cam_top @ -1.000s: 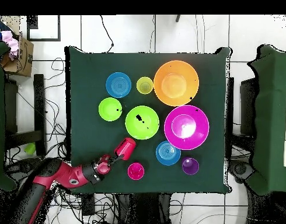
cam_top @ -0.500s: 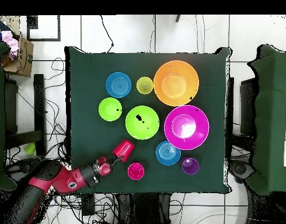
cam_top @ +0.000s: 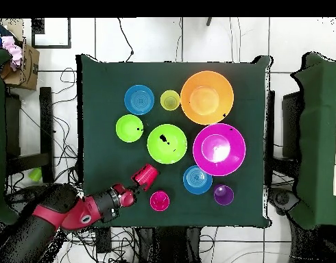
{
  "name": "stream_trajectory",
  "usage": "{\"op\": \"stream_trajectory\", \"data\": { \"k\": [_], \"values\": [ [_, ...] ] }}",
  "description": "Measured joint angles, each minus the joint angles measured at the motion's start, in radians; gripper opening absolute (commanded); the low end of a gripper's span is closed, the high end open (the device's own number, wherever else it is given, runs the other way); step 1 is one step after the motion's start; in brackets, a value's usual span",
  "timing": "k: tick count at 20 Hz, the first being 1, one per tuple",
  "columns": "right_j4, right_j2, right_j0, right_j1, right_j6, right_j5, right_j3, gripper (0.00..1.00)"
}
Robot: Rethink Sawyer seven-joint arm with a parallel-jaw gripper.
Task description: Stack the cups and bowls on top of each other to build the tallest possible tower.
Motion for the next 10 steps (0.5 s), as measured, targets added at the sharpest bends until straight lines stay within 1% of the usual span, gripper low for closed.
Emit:
{"op": "stream_trajectory", "data": {
  "k": [1,2,3,5,6,7,8,10],
  "values": [
    [-0.022,0.022,-0.031,-0.079,-0.025,-0.001,0.033,0.0],
    [-0.034,0.036,-0.052,-0.127,-0.044,0.0,0.053,0.0],
    [-0.049,0.062,-0.089,-0.2,-0.077,0.0,0.081,0.0],
    [-0.058,0.094,-0.141,-0.284,-0.124,0.0,0.114,0.0],
    [-0.063,0.127,-0.193,-0.356,-0.17,0.0,0.141,0.0],
    [-0.065,0.171,-0.263,-0.441,-0.228,0.0,0.172,0.0],
    [-0.065,0.192,-0.295,-0.476,-0.254,0.0,0.186,0.0],
    [-0.064,0.302,-0.457,-0.626,-0.377,-0.001,0.25,0.0]
  ]
}}
